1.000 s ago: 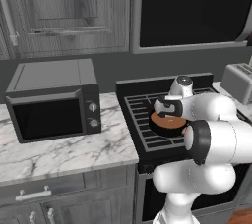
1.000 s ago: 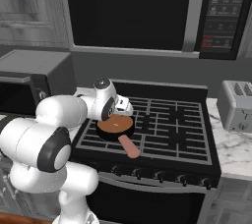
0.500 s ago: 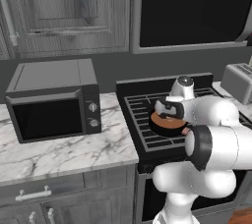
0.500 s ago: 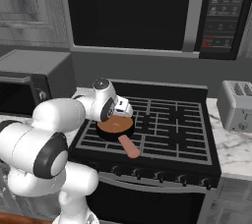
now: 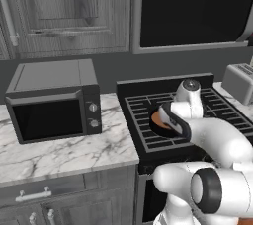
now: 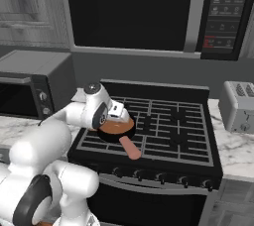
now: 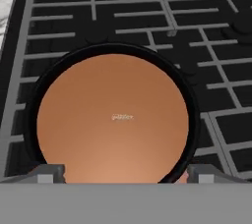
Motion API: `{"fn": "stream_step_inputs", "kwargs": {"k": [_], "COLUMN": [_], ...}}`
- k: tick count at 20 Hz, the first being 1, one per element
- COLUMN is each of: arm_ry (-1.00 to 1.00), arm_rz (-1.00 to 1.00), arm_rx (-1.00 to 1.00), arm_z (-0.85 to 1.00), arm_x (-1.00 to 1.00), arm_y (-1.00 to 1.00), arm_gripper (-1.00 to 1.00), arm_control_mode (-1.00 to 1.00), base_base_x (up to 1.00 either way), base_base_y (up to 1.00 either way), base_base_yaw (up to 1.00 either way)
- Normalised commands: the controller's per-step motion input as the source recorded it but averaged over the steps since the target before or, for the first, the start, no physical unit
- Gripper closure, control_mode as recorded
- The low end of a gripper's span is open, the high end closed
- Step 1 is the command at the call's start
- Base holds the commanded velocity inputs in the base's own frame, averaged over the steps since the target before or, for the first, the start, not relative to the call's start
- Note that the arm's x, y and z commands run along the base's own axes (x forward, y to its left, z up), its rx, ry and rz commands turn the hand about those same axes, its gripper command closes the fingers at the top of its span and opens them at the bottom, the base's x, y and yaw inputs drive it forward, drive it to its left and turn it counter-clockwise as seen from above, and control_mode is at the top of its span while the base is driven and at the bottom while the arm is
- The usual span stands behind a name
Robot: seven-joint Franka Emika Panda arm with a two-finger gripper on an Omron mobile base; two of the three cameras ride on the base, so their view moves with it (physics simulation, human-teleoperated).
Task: Pick up the sugar cube(s) and place them in the saucepan with hot chocolate.
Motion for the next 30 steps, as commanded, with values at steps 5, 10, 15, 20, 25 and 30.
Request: {"fn": "stream_step_inputs", "kwargs": {"k": [5,10,15,20,25,30], "arm_ry": [0.07,0.04,0.0,0.0,0.05,0.11], "arm_rz": [0.0,0.01,0.02,0.0,0.0,0.0], "arm_rx": [0.0,0.01,0.05,0.0,0.0,0.0], "arm_z": [0.63,0.31,0.09,0.16,0.13,-0.1], "arm_x": [-0.08,-0.4,-0.73,-0.86,-0.29,-0.02], "arm_y": [0.5,0.43,0.34,0.39,0.44,0.31], "arm_gripper": [-1.0,-1.0,-1.0,-1.0,-1.0,-1.0], "arm_control_mode": [-1.0,-1.0,-1.0,-1.0,-1.0,-1.0], "base_base_x": [0.0,0.0,0.0,0.0,0.0,0.0], "base_base_y": [0.0,0.0,0.0,0.0,0.0,0.0], "base_base_yaw": [0.0,0.0,0.0,0.0,0.0,0.0]}}
